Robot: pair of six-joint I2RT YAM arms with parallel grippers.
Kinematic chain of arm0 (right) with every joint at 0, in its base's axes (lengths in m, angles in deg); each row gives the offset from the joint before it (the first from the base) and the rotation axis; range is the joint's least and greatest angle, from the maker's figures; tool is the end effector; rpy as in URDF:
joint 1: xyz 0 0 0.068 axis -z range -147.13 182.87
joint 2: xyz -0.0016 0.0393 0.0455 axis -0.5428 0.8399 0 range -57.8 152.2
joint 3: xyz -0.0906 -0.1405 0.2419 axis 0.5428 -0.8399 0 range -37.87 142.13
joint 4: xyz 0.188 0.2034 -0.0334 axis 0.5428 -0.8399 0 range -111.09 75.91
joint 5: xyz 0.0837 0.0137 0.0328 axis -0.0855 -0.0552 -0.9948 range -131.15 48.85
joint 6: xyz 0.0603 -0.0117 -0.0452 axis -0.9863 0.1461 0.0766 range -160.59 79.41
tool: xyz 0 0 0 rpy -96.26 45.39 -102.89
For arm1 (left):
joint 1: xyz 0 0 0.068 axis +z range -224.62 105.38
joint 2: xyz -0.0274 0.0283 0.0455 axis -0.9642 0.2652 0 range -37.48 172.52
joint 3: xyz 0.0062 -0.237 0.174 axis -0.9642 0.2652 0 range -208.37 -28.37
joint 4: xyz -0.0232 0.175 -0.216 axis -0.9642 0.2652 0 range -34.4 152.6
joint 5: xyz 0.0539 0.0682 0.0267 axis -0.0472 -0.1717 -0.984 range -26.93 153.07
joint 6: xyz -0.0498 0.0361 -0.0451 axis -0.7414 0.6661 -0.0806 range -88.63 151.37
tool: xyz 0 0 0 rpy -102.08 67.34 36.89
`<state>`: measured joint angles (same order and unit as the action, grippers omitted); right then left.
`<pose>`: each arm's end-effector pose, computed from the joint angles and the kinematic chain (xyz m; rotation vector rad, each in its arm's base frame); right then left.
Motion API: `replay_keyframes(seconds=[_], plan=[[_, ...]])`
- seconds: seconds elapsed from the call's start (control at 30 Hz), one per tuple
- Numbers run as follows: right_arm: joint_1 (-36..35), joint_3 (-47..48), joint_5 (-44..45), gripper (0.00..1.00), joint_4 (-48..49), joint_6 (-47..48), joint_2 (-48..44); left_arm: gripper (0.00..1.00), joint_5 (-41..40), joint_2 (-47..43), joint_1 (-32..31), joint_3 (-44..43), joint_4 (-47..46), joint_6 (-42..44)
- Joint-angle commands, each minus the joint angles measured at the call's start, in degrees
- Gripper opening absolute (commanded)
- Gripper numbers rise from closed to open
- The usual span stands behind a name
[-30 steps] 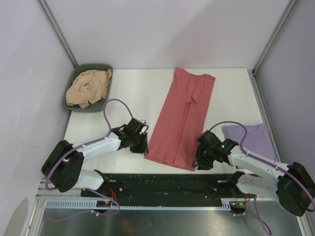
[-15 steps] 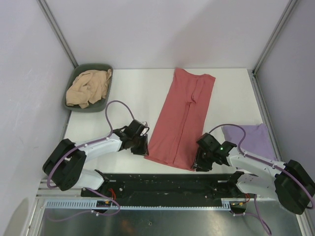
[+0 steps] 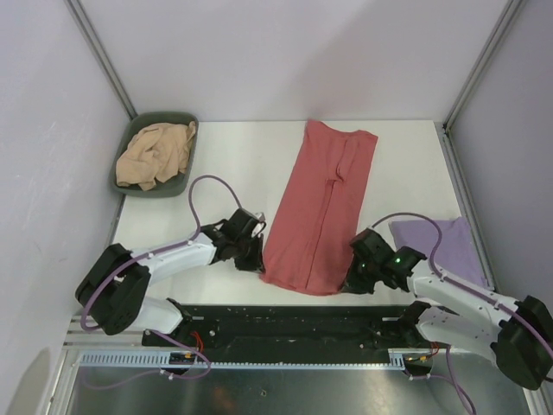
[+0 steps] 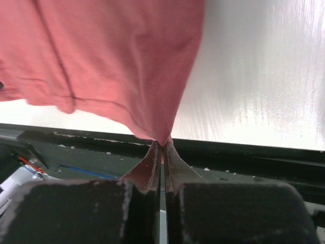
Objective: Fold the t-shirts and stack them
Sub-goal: Grab the bottom of the folded rectangular tshirt with both arms, then fold the folded rectangular tshirt in 1/3 of the way
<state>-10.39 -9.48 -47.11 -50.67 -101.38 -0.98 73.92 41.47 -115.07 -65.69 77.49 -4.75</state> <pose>0.1283 0.1298 0.1548 0.4080 2.8653 0.5983 0.1925 -0.1802 0.1408 0.1699 2.8242 -0.6231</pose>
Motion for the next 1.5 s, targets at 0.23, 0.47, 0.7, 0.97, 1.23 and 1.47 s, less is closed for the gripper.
replay_keyframes(seconds=[0.23, 0.47, 0.7, 0.97, 1.23, 1.47], plan=[[12.34, 15.18, 6.94, 0.0, -1.6, 11.28, 3.47, 0.0, 1.82, 11.98, 1.7, -27.73, -0.46, -0.01], [19.16, 24.96, 12.62, 0.0, 7.31, 18.04, 17.93, 0.0, 0.56, 25.79, 5.43, -41.31, -4.08, -0.24], [25.22, 30.87, 14.91, 0.0, 15.78, 20.78, 29.57, 0.0, -0.41, 38.58, 7.98, -53.45, -9.93, 1.55], [29.99, 35.81, 13.93, 0.0, 19.87, 21.63, 38.53, 0.0, -1.3, 44.27, 9.09, -58.64, -12.11, -0.12], [31.08, 37.25, 13.93, 0.0, 19.2, 22.31, 38.7, 0.0, -1.88, 42.27, 10.07, -58.71, -12.83, 0.18], [32.32, 38.21, 13.7, 0.0, 19.33, 23.06, 37.45, 0.0, -1.22, 42.32, 11.67, -59.65, -13.31, -0.58]])
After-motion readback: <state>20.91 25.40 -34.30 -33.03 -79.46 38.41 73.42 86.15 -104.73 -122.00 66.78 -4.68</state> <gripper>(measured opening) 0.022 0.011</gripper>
